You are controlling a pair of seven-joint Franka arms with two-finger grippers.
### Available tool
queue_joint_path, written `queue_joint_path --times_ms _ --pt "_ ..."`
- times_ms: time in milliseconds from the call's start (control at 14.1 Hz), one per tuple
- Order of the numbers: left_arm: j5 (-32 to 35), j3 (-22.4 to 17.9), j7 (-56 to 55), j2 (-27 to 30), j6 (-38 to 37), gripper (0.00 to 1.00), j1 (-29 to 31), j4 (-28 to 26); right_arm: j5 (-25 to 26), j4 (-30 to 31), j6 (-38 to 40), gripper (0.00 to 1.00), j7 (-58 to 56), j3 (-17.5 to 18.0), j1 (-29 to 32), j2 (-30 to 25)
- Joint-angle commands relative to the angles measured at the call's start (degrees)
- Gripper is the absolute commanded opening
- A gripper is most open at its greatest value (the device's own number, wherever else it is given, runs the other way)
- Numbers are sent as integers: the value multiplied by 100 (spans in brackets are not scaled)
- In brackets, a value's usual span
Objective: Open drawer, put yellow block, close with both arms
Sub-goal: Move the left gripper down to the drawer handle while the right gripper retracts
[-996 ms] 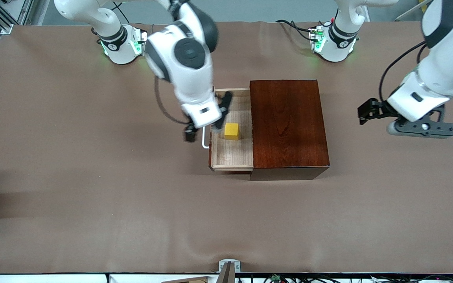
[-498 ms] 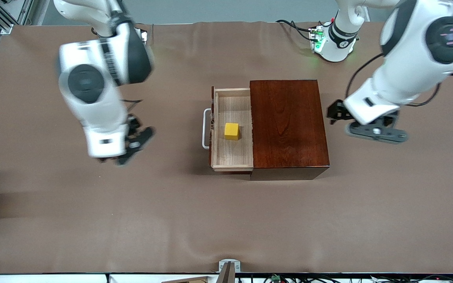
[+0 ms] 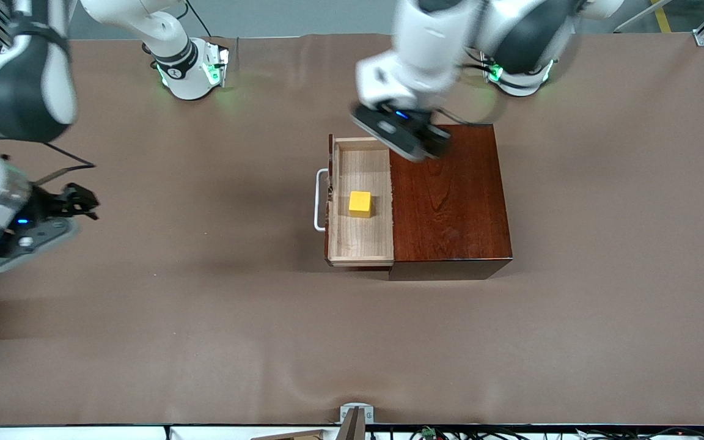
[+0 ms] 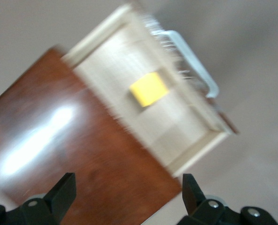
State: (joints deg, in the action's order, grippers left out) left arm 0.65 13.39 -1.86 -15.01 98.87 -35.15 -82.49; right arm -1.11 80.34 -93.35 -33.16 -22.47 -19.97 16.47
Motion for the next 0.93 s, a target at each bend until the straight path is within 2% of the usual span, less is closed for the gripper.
queue_joint_path --times_ms 0,71,213,498,712,854 --pt "-12 -3 1078 -843 123 100 -350 925 -47 148 19 100 545 803 790 -223" --pt "-12 14 1430 -1098 350 100 -491 1058 -47 148 10 100 747 1119 1098 -258" --pt "-12 -3 1968 -1503 965 100 -755 1059 -38 236 88 100 1431 1376 1276 -424" --pt "6 -82 3118 -2417 2081 100 -994 1191 -38 719 272 100 2733 2298 1944 -995" --pt "23 -143 3789 -2788 2365 100 -932 1182 -29 772 791 100 3184 2318 1980 -1338" --pt "49 -398 3850 -2832 2356 100 -967 1139 -29 781 1002 100 3550 2309 2006 -1558"
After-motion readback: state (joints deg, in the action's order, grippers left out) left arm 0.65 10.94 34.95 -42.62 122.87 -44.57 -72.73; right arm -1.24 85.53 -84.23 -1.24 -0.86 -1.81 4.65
